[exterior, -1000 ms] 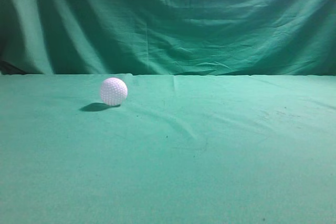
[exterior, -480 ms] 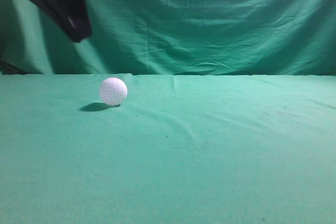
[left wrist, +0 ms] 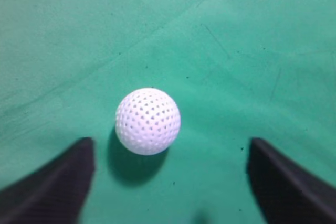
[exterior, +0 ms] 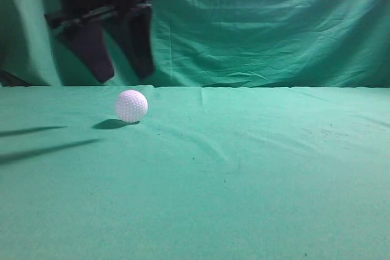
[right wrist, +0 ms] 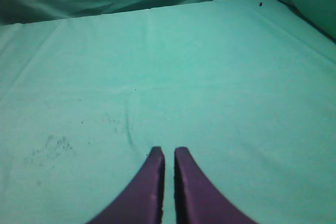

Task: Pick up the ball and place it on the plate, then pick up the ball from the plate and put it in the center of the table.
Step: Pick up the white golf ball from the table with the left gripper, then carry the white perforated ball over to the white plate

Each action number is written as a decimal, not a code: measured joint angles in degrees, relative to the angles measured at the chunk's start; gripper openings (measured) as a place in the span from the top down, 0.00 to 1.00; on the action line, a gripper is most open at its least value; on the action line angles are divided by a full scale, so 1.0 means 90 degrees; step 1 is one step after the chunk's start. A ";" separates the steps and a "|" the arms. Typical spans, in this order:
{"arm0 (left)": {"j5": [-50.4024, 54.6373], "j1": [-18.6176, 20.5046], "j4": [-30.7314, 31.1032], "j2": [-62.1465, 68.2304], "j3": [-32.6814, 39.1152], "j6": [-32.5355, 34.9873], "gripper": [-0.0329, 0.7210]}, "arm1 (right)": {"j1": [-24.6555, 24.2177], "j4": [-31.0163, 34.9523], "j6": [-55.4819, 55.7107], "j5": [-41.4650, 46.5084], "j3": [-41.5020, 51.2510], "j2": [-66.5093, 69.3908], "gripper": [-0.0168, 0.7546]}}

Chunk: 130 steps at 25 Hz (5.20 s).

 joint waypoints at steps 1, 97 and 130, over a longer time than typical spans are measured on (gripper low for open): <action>-0.0029 0.0000 -0.0037 0.0054 -0.0012 -0.0010 0.21 | 0.0000 0.0000 0.0000 0.0000 0.0000 0.0000 0.91; 0.1342 0.3797 0.1518 -0.1532 0.0708 -0.1178 0.54 | 0.0000 0.1284 -0.1253 0.1884 -0.2670 0.2690 0.91; 0.1659 0.3797 -0.0406 -0.0304 -0.0793 -0.0369 0.10 | 0.0825 0.1896 -0.2578 0.2296 -0.3254 0.4831 0.91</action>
